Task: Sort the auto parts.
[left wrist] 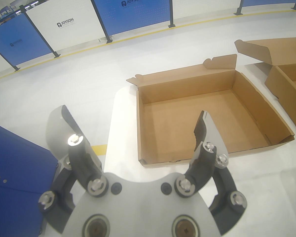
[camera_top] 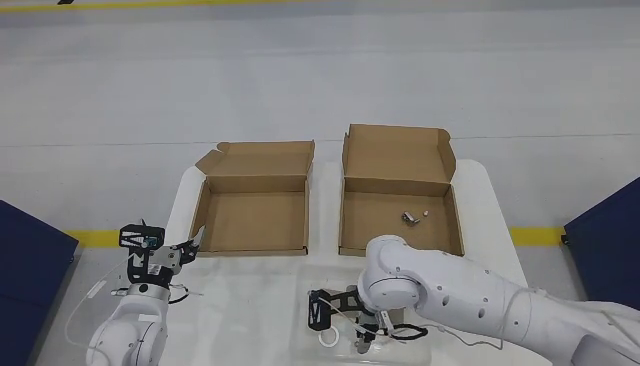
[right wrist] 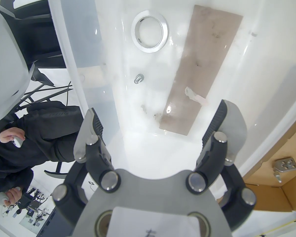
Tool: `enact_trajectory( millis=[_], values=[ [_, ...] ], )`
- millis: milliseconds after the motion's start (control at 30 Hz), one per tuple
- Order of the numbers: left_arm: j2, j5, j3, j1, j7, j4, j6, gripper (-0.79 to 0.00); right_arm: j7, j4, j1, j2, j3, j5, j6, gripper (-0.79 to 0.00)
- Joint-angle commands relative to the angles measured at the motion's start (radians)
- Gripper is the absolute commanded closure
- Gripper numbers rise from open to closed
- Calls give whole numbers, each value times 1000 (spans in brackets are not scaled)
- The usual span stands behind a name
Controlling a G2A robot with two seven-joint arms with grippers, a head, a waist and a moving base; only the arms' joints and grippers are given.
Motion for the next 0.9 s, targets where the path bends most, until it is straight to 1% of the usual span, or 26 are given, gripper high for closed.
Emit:
enact_trajectory(
  millis=[0,167,300,567,633,733,867],
  values=[
    [0,0,0,0,0,0,0,-785,-13,0,-9,-3,-3,-34,12,-785],
    [0,0,0,0,0,0,0,-785,-23,7,-19,-11,-2,-61,25,-785],
    [0,0,0,0,0,0,0,-785,-5,10,-27,-21,-9,-78,38,-785],
    [0,0,0,0,0,0,0,-785,-3,11,-28,-22,-10,-78,38,-785],
    [0,0,0,0,0,0,0,-785,-6,14,-36,-22,-17,-101,44,-785],
    [0,0,0,0,0,0,0,-785,-6,20,-50,-28,-25,-130,58,-785],
    [0,0,0,0,0,0,0,-785,11,31,-55,-39,-28,-133,58,-785]
  ],
)
